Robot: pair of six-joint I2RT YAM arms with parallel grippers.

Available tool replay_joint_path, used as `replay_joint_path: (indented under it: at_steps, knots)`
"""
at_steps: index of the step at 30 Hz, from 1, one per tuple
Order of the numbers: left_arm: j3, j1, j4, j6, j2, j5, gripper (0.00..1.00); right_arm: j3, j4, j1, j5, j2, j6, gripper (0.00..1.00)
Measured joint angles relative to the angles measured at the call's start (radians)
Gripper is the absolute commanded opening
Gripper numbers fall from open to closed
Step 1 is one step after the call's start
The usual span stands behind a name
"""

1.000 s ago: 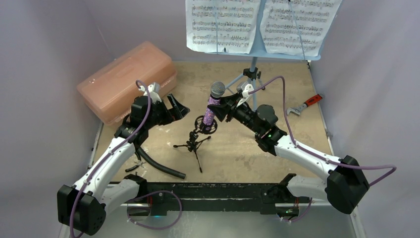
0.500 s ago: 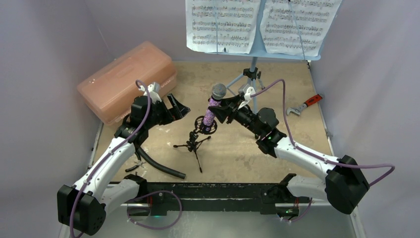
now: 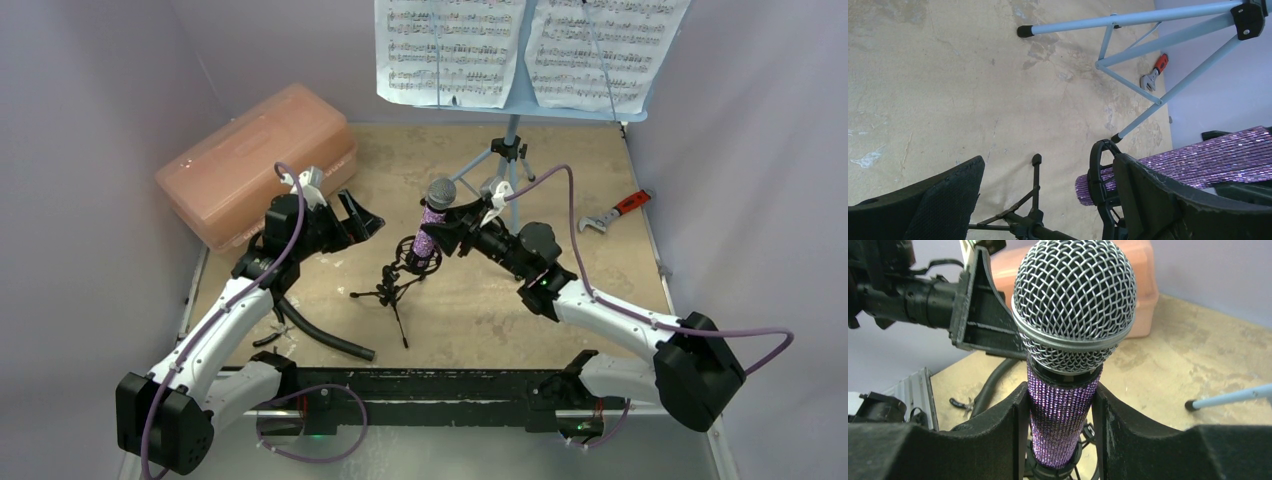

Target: Set up the instrument practice props

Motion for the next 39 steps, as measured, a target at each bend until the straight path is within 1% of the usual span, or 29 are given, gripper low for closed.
replay_joint_path:
  at_steps: [8,28,29,30,31,33,36,39]
  knots:
    - [-0.005,0.0,0.0,-0.005,0.0,0.003,0.99,-0.011,-0.059,0.0,0.0,0.013,0.029,0.0]
    - [-0.005,0.0,0.009,-0.014,-0.002,0.004,0.99,-0.061,-0.002,0.0,-0.066,0.053,0.047,0.0]
    - [-0.005,0.0,0.009,-0.014,-0.002,0.005,0.99,-0.061,0.002,0.0,-0.068,0.057,0.048,0.07]
    - [-0.005,0.0,0.01,-0.014,-0.002,0.005,0.99,-0.061,0.004,0.0,-0.069,0.059,0.048,0.16]
    - [-0.005,0.0,0.01,-0.014,-0.002,0.005,0.99,-0.061,0.005,-0.001,-0.071,0.059,0.048,0.32]
    - [-0.005,0.0,0.01,-0.014,-0.002,0.006,0.99,-0.06,0.002,-0.001,-0.071,0.057,0.043,0.5]
    - [-0.005,0.0,0.011,-0.015,-0.001,0.007,0.99,-0.06,-0.019,0.0,-0.066,0.041,0.037,0.69]
    - [-0.005,0.0,0.015,-0.014,0.003,0.01,0.99,-0.06,-0.056,0.001,-0.032,0.005,0.029,0.8]
